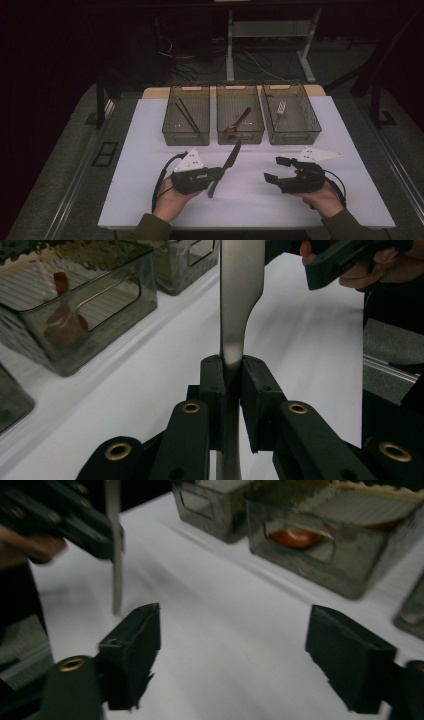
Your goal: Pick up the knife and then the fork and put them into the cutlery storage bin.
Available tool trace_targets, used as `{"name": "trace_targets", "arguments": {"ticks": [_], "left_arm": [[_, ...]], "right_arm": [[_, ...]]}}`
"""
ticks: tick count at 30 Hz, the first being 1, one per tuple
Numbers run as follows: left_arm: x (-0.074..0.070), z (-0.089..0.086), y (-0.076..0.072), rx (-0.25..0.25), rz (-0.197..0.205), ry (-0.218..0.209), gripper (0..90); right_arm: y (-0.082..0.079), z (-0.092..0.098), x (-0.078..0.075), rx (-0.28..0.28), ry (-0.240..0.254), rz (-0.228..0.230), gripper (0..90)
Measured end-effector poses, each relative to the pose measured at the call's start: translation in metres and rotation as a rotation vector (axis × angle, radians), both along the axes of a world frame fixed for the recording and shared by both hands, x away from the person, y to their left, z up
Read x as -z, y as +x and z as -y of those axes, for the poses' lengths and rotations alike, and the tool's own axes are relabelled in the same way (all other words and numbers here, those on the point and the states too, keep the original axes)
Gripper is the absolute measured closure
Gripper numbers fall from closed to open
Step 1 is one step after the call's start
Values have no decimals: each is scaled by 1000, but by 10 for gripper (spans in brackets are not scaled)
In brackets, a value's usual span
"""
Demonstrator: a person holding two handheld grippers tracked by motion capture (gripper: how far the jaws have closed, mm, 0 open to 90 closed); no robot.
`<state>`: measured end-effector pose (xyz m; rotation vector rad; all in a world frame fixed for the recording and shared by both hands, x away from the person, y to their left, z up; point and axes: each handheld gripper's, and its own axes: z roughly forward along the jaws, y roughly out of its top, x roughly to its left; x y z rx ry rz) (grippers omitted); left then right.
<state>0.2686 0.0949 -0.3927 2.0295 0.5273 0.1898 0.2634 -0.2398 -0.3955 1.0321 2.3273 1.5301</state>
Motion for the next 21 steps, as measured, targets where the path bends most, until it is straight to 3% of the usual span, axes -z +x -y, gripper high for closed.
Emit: {"name": "trace_targets", "arguments": {"ticks": [7,15,21], "left_arm": [[-1,16,5,-37,24,20,797],[-2,38,13,-58,58,11,797],[-4,46,16,-68,74,-4,797]], "right_arm": [[9,-19,-12,-43,82,6,444],[26,-41,-15,-88,153,-29,616],[37,-50,-16,-100,169,-41,746]]}}
